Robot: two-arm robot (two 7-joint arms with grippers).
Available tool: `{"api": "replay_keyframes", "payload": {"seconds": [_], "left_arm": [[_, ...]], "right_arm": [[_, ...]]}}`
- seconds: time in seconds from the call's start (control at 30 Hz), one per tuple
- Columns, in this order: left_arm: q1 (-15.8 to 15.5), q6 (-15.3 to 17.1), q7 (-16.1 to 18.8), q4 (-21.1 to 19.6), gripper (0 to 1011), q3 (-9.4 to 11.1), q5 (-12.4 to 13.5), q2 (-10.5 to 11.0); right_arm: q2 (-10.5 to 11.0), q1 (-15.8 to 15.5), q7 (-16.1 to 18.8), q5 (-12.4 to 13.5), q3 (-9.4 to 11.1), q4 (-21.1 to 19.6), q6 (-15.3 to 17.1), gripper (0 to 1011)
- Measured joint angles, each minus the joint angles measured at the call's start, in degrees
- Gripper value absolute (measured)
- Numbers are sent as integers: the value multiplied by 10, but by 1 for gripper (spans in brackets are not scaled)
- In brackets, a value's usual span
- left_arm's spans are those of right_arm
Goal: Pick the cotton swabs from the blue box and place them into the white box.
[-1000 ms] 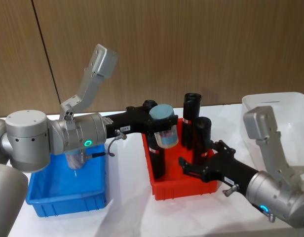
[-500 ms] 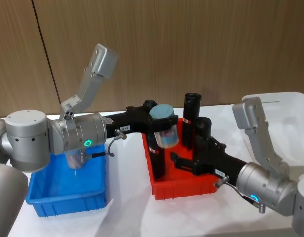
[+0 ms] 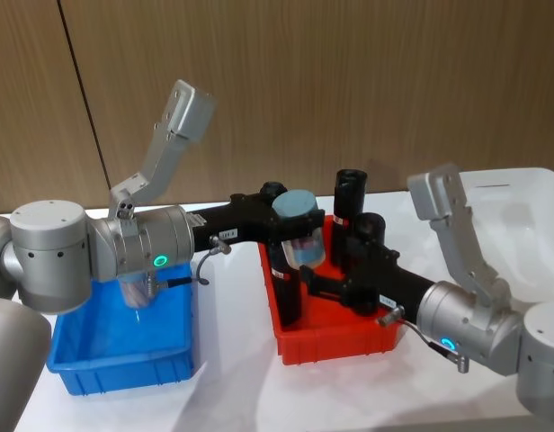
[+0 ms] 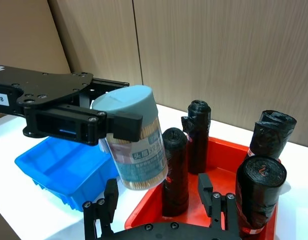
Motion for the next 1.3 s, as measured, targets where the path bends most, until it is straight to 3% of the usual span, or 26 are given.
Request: {"api": "replay_keyframes", "payload": {"seconds": [0.73,1.03,1.13,1.3], "left_arm": [[0,0,0,0,669,0,0,0],[0,0,0,0,669,0,0,0],[0,0,0,0,669,0,0,0],[0,-1,0,0,669,0,0,0]], "right_arm": [[-24,46,6,-14,-9,48,11,1002],[-30,59,6,-12,-10,62,15,822],[-31,61,5,-10,-10,64,16,714],[-32,65,4,-8,-10,67,19,679]]}}
